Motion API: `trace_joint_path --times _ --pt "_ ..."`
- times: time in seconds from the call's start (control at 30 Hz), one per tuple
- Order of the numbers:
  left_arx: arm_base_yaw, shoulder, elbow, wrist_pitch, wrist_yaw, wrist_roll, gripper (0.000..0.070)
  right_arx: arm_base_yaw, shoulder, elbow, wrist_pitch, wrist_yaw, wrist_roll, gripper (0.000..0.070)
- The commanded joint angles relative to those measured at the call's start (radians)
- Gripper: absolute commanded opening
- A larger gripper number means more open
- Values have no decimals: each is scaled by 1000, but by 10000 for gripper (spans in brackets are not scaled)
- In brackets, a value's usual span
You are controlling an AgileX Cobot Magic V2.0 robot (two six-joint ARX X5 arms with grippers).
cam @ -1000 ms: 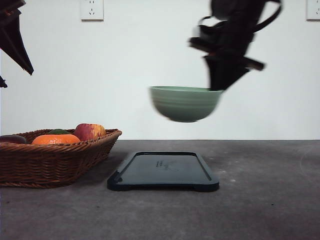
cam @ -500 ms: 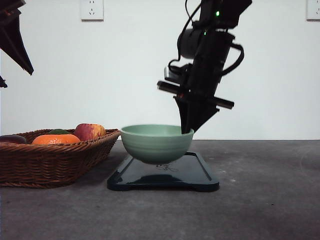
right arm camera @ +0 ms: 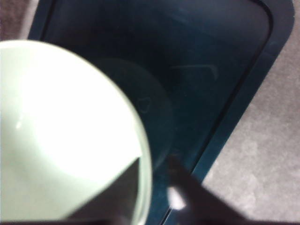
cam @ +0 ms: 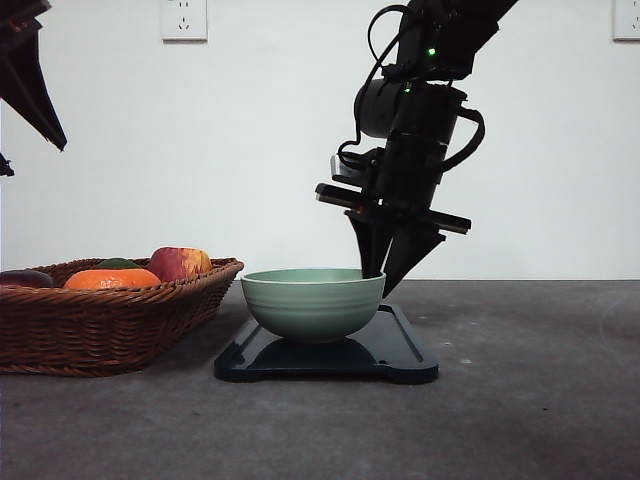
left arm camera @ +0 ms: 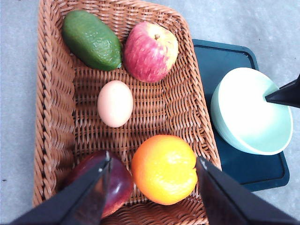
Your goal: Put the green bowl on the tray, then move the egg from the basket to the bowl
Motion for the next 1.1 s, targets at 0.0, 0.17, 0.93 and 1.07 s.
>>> trace_joint_path --times 0.0,0.17,0.93,1.07 --pt "-2 11 23 7 5 6 350 8 22 43 -10 1 10 221" --pt "-2 11 23 7 5 6 350 8 19 143 -110 8 4 221" --pt "-2 11 23 3 5 7 350 53 -561 -581 426 36 -9 192" --pt "-2 12 23 -1 5 9 350 53 -717 -767 519 37 -9 192"
